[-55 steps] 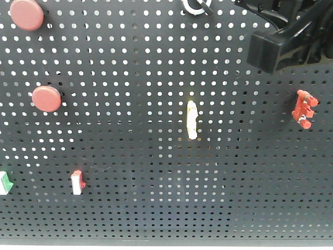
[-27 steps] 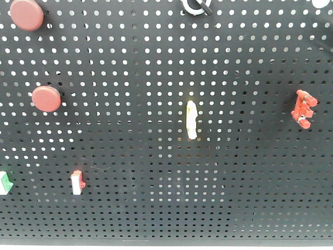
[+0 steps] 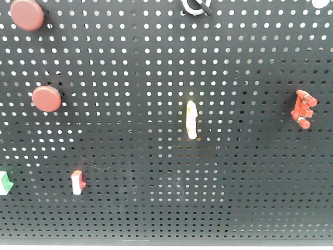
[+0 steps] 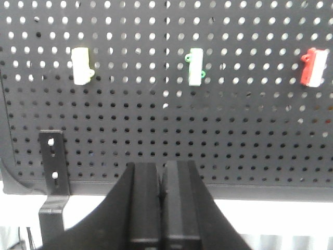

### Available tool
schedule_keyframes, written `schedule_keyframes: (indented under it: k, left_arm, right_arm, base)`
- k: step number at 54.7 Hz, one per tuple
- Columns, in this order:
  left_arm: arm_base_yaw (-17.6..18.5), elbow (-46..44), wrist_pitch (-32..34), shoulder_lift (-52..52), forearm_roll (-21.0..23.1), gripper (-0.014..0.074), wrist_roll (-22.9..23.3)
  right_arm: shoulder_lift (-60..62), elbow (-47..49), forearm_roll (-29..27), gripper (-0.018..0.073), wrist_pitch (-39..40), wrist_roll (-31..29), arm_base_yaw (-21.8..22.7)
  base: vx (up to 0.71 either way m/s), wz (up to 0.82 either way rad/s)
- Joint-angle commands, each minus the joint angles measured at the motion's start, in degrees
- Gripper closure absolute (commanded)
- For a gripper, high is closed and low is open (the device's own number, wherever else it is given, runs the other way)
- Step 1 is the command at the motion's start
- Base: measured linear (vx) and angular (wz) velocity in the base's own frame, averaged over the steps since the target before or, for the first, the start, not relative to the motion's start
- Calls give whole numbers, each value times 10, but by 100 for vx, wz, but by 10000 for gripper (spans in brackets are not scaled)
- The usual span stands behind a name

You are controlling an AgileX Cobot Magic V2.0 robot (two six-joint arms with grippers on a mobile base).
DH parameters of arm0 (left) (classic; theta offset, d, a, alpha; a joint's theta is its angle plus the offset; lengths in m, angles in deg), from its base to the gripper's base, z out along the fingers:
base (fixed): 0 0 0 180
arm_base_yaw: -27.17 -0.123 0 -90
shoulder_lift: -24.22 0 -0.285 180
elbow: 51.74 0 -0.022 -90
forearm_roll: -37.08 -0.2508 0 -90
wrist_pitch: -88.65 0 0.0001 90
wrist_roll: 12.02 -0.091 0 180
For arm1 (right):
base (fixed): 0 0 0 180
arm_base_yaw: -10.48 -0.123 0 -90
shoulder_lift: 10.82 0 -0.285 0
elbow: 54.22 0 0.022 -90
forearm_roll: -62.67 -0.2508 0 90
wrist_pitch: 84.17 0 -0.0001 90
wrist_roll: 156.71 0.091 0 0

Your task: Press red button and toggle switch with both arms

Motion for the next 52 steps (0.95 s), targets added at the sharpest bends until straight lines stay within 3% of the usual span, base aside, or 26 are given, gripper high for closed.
schedule_keyframes:
  k: [1,3,6,52]
  left_arm:
    - [2,2,47,3,5,594,5]
    - [2,2,47,2,5,594,5]
    - [2,2,46,3,5,594,5]
    - [2,2,46,2,5,594,5]
  right_arm:
    - [7,-35,-4,559,101,2,5]
    - [11,-60,-4,559,128,7,4]
    - [9,-53,-4,559,92,9,3]
    - [9,-55,-7,559,76,9,3]
  base:
    - [0,1]
    - [0,1]
    - [0,0]
    - [0,0]
